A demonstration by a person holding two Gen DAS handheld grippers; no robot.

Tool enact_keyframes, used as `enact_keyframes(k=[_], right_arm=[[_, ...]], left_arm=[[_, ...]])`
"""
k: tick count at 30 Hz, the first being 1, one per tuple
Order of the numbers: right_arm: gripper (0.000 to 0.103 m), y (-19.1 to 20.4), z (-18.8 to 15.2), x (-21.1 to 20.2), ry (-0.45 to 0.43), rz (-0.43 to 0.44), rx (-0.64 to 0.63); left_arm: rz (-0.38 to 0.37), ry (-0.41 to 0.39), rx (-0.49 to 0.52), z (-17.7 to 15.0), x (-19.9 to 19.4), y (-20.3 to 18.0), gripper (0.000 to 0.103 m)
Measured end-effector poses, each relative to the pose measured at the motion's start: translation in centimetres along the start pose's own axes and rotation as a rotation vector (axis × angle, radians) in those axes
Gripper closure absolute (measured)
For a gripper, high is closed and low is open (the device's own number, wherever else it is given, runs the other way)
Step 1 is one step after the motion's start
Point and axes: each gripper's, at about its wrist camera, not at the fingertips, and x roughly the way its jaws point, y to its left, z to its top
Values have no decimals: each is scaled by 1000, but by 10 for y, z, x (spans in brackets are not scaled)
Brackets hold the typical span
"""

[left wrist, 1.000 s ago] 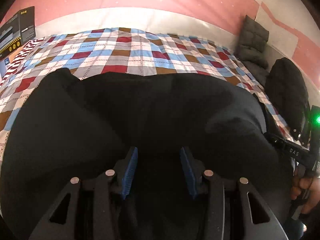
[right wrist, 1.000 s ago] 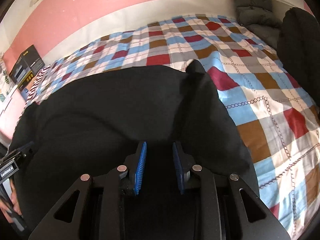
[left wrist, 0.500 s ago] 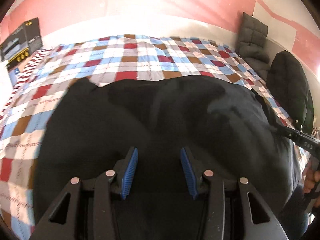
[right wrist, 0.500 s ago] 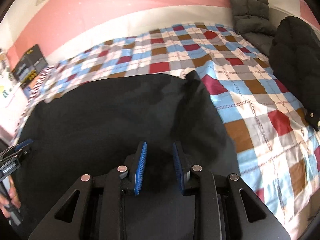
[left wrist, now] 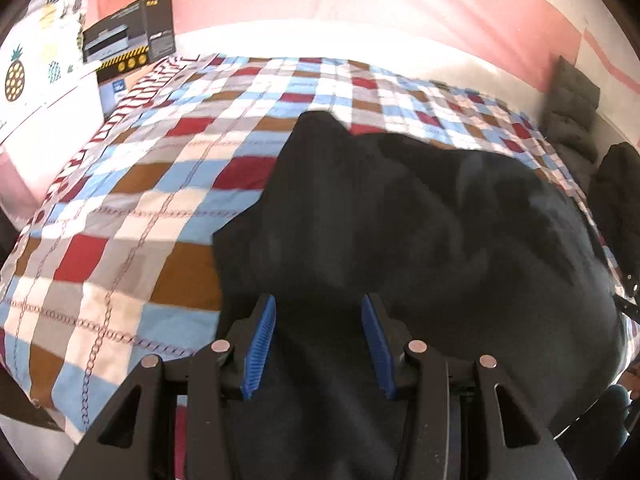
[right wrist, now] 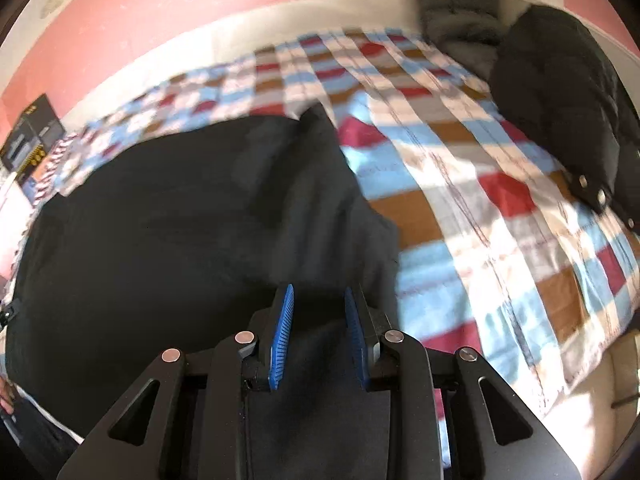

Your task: Fold large clothes

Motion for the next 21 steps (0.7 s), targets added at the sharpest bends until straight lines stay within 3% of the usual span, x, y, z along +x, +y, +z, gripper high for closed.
enact_keyframes(k=[4,10,14,21], right_arm=[[77,-7,-4,-10,7,-32,24],[77,7,-18,-38,-21,-9,-15],[77,6,-38,-21,36,-28,-27],[77,9,-42,-19,30,-48,-56]], left_arm=[[17,6,3,-4,-7,2,56],[14,11,-27,-15,-21,10,56],[20,32,-22,-26,-15,14,55],[18,32,-20,-29,-7,14,52]])
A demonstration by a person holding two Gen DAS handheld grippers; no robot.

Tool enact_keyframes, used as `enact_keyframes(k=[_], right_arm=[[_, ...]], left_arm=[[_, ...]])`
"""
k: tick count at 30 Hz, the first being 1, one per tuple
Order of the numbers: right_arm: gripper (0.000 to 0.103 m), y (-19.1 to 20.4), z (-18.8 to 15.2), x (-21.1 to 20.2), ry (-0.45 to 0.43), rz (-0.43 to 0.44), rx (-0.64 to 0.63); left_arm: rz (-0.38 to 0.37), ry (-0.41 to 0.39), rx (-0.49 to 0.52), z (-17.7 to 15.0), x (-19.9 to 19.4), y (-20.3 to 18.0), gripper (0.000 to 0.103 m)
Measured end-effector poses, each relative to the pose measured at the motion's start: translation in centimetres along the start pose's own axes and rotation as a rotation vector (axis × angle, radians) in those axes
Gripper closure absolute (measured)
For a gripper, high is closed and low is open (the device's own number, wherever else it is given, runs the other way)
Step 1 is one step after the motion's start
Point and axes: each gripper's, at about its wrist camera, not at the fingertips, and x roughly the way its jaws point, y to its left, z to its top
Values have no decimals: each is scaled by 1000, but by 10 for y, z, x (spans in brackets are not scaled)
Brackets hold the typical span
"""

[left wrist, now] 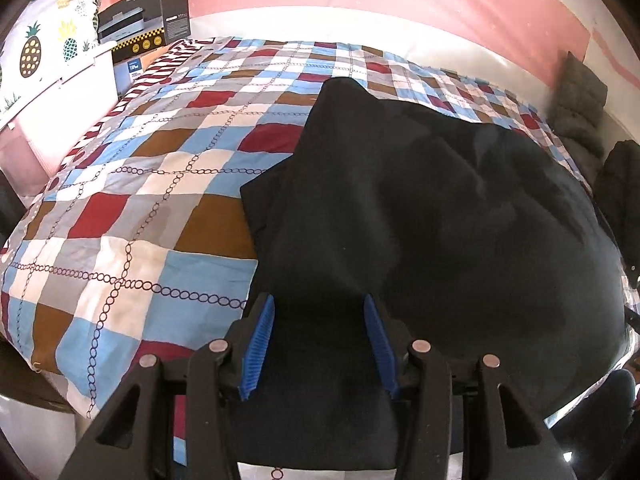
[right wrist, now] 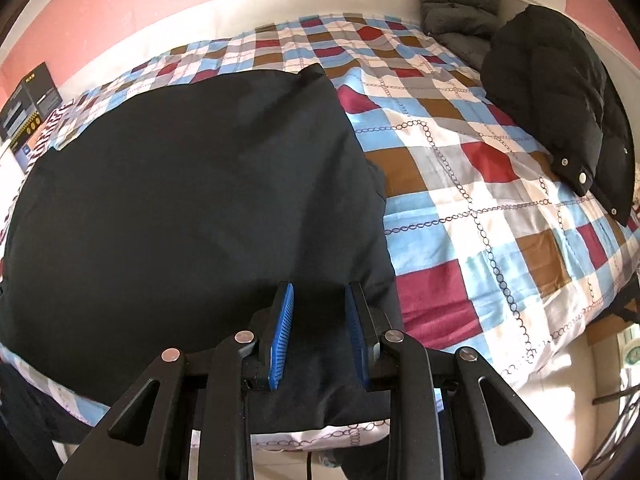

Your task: Fold large clothes

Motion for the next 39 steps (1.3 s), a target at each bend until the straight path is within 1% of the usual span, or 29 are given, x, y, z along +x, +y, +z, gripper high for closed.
enact_keyframes(k=[7,12,16,19,21,26,28,29,31,33,36,39], right_arm=[[77,1,-3,3,-1,-9,-6],[77,-1,2,1,8,-4,14],[77,-7,12,-8,1,0,38],[77,-6,25,-13,-23,9,41],[77,-2,38,-11,-41,21,34],[77,10,74,7,-69,58,15],[77,12,86,23,-57,54,18],[77,10,90,32,-43,53,24],[77,5,90,54,-8,36,37],[77,0,87,64,-8,30,35],[77,0,89,62,-4,21,33],[77,3,102,56,-3,4,29]], left_arm=[[3,-1,12,-4,3,-1,51],[12,15,-10,1,1,-2,51],[23,37,-27,12,-5,-2,52],[-9,24,-37,26,-10,-6,52],[-31,2,-17,40,-10,-15,52],[-57,-37,46,84,13,-40,52],[-54,-34,56,97,28,-45,52],[-48,-21,55,101,41,-45,52],[-33,4,52,103,62,-42,52],[-36,7,52,101,72,-41,52],[-39,6,54,101,71,-41,52],[-22,12,76,111,66,-46,52]])
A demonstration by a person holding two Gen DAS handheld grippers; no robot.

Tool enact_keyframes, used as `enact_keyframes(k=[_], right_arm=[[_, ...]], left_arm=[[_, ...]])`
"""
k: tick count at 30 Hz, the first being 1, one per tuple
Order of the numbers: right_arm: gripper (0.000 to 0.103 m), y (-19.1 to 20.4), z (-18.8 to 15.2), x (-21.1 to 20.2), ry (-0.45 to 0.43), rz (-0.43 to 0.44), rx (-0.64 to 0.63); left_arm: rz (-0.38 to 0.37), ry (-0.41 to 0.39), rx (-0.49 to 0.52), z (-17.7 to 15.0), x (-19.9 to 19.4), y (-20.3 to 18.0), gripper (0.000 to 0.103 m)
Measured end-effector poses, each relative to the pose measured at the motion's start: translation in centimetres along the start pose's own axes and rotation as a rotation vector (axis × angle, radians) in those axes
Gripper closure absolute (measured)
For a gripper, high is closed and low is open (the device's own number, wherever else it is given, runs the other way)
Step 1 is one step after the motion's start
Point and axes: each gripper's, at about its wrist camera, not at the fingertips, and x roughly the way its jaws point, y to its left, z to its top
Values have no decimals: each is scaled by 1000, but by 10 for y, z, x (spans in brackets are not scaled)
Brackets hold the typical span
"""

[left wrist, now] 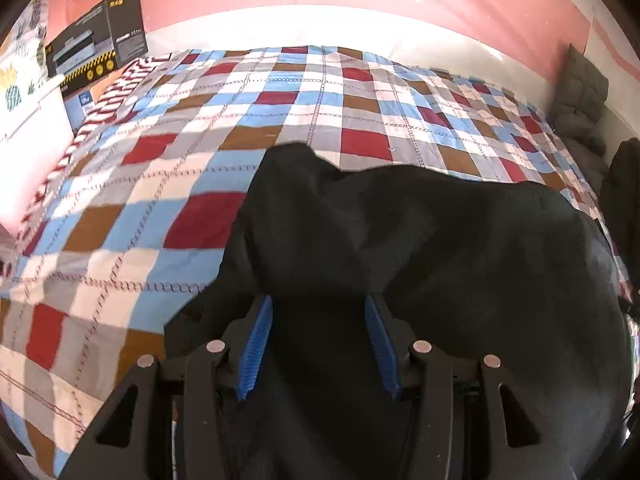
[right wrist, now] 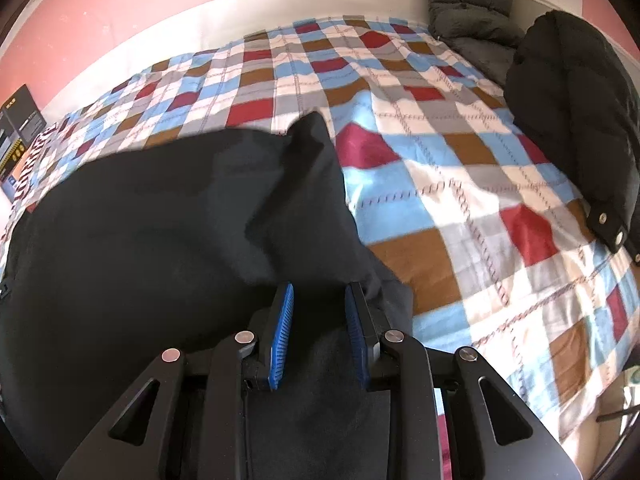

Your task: Fold large clothes

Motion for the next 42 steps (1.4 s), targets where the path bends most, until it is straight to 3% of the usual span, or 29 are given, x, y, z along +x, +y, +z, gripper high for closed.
enact_keyframes(k=[4,10,18,22,27,31,36,42], right_arm=[[77,7,29,9,-30,18,-18],[76,-3,40,51,37,12,27],[74,-10,35,29,17,36,31],[45,-19,27,12,5,78,37],[36,-33,13,7,37,142,62],[26,-51,-3,14,86,218,130],[24,-73,-17,28,149,369,261],[23,-81,-19,39,213,483,300]], left_arm=[[31,-35,33,22,7,-1,52],[41,1,-50,33,37,21,51],[67,-17,-33,28,19,19,51],[70,-20,-28,22,4,22,51],[58,-4,-39,10,-8,32,50],[1,24,-103,-6,-10,50,40],[-167,81,-253,-32,-3,81,24],[-311,138,-386,-45,10,102,16]])
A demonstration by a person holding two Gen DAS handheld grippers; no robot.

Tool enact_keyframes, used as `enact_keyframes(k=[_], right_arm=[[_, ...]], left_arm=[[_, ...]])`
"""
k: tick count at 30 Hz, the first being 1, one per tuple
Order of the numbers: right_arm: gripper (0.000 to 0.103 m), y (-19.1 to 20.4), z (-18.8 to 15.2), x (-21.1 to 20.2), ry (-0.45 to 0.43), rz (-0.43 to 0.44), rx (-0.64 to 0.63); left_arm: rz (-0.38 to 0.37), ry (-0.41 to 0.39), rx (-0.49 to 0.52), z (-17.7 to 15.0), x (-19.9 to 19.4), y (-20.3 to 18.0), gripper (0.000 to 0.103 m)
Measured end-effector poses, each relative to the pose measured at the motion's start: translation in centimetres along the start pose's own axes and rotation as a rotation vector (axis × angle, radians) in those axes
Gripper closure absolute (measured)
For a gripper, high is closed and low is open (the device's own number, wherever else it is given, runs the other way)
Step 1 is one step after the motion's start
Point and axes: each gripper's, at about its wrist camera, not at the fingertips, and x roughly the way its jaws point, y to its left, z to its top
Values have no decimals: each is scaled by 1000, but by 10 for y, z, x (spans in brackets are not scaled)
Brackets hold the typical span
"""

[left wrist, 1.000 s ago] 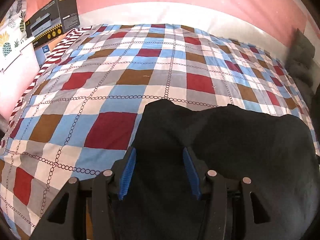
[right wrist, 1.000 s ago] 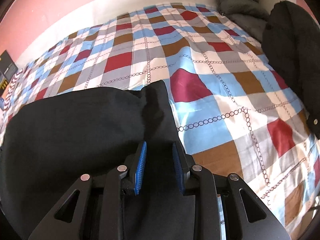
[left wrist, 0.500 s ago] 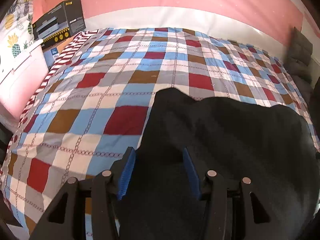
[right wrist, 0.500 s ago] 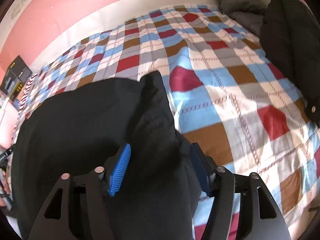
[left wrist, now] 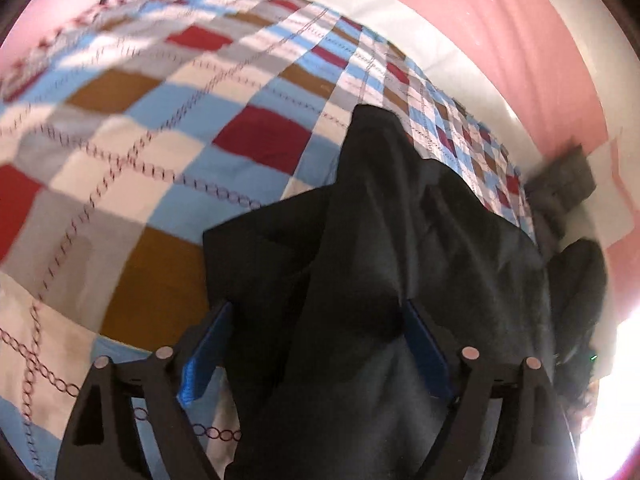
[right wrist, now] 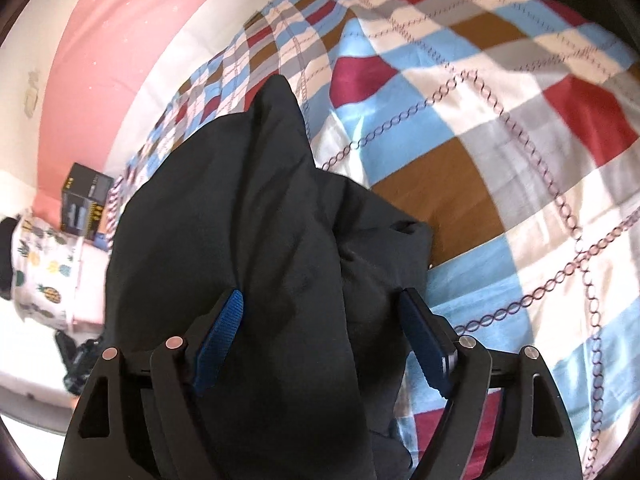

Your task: Fold large clothes

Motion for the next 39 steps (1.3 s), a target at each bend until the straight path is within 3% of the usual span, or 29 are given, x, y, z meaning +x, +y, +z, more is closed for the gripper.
enact_keyframes(k=[7,15,21,25,33,35,37,39], right_arm=[[22,-14,-12,0,87,108,10],[9,-22,-6,22,82,167,75],[9,-13,-10,23,159,213,8],[10,-11,-23,25,202,260,-23],[10,4,-16,37,203,209,-54],[16,8,-18,35,187,183,-51],[33,12,-20,30,172,184,-48],[43,21,-24,25,149,164,-60]], left_arm=[[-45,55,-10,-11,2,10,12],[-85,101,-57,-3,19,15,3],[-96,139,0,-5,22,5,1],[-166,166,5,-18,21,11,1],[-129,191,-6,-7,37,-1,0],[-121,182,0,-10,33,-1,0],[-102,167,12,-14,30,-8,4],[-74,157,36,-16,26,-15,15]])
